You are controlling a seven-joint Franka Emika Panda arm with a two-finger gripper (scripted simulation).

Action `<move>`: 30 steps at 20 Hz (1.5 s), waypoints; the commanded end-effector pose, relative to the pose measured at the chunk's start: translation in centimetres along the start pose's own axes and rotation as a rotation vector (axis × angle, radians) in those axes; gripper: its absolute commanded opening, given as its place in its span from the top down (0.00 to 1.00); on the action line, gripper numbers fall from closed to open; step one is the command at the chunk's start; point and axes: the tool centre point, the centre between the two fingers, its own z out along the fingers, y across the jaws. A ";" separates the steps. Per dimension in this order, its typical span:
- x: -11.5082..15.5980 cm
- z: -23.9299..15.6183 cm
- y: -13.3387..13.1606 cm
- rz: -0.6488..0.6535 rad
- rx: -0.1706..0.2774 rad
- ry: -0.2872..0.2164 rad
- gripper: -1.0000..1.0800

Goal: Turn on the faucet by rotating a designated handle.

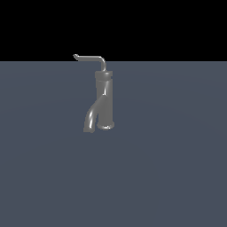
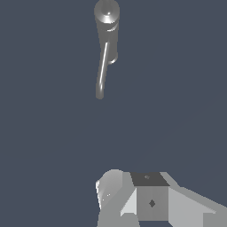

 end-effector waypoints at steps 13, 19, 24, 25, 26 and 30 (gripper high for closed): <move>-0.1 -1.4 0.6 -0.015 -0.001 0.029 1.00; 0.7 -1.5 0.5 0.019 0.009 0.029 1.00; 2.1 -1.6 0.3 0.077 0.025 0.026 1.00; 2.5 -1.6 0.2 0.092 0.028 0.025 1.00; 2.9 -1.6 0.1 0.108 0.032 0.024 1.00; 4.8 -1.6 -0.2 0.185 0.050 0.019 1.00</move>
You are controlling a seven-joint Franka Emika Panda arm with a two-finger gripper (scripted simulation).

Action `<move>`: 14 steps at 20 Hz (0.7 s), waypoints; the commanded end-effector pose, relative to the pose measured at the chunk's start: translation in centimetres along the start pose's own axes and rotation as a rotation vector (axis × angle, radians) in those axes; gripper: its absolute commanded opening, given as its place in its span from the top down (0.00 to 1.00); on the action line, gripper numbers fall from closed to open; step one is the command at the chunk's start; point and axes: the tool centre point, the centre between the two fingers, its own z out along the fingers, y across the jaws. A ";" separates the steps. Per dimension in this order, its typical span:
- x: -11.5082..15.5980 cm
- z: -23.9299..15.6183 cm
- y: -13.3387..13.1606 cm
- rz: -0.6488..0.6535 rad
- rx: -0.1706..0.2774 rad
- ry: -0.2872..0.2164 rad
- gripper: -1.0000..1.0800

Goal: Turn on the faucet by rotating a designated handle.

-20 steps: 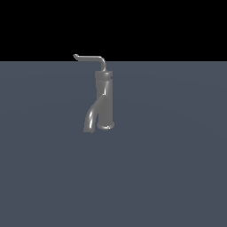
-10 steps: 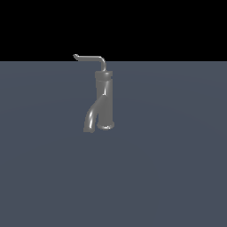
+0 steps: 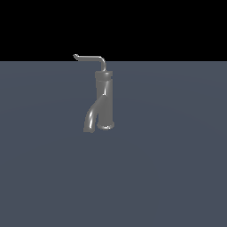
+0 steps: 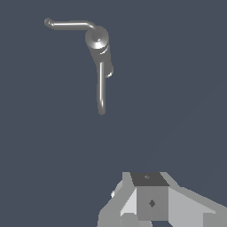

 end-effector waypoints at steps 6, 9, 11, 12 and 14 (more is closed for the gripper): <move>4.0 0.5 -1.3 0.173 0.031 -0.014 1.00; 5.6 0.9 -1.9 0.246 0.040 -0.021 1.00; 6.7 1.1 -2.3 0.295 0.045 -0.026 1.00; 7.3 1.3 -2.5 0.320 0.048 -0.028 1.00; 8.4 1.7 -2.9 0.369 0.052 -0.033 1.00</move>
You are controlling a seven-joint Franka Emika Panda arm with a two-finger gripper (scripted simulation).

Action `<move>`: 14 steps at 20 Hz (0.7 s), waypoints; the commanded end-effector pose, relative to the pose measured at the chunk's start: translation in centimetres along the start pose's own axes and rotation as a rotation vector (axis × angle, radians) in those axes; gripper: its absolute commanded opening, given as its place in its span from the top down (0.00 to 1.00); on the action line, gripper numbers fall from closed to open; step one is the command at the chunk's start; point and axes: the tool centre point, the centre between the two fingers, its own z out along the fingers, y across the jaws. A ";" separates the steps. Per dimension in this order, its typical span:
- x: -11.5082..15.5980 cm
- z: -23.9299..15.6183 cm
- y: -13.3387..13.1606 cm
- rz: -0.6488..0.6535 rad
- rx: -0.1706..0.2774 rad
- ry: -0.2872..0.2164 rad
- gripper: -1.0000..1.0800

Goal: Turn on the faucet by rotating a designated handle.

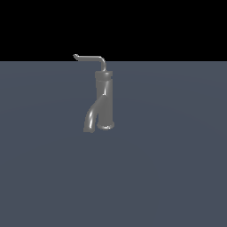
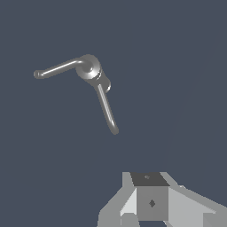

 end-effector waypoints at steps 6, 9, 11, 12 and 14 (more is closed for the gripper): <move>3.4 1.5 -2.8 0.189 0.011 -0.014 1.00; 4.8 2.3 -3.9 0.265 0.012 -0.019 1.00; 5.7 2.8 -4.7 0.315 0.012 -0.021 1.00; 6.1 3.1 -5.1 0.341 0.012 -0.022 1.00; 6.9 3.7 -5.8 0.391 0.011 -0.023 1.00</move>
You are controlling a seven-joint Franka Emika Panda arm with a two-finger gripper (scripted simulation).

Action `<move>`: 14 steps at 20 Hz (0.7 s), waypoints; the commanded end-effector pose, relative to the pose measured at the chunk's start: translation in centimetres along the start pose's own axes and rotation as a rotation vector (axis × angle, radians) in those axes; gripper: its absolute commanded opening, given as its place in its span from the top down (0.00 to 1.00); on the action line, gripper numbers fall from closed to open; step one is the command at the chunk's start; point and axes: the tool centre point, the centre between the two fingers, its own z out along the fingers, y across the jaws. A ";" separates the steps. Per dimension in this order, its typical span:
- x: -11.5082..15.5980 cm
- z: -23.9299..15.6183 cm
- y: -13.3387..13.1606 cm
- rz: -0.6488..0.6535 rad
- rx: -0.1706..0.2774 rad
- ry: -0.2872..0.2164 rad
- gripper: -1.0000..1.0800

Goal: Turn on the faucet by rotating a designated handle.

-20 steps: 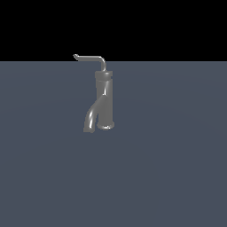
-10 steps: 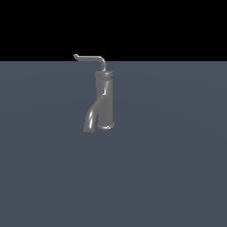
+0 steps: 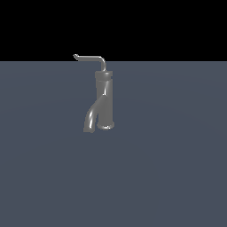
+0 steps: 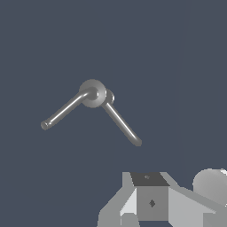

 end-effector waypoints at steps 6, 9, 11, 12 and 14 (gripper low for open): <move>2.0 2.5 -3.8 0.191 -0.004 0.000 1.00; 2.7 3.6 -5.3 0.267 -0.006 0.004 1.00; 3.2 4.4 -6.2 0.317 -0.008 0.007 1.00; 3.4 4.8 -6.7 0.342 -0.009 0.009 1.00; 3.8 5.6 -7.7 0.392 -0.011 0.013 1.00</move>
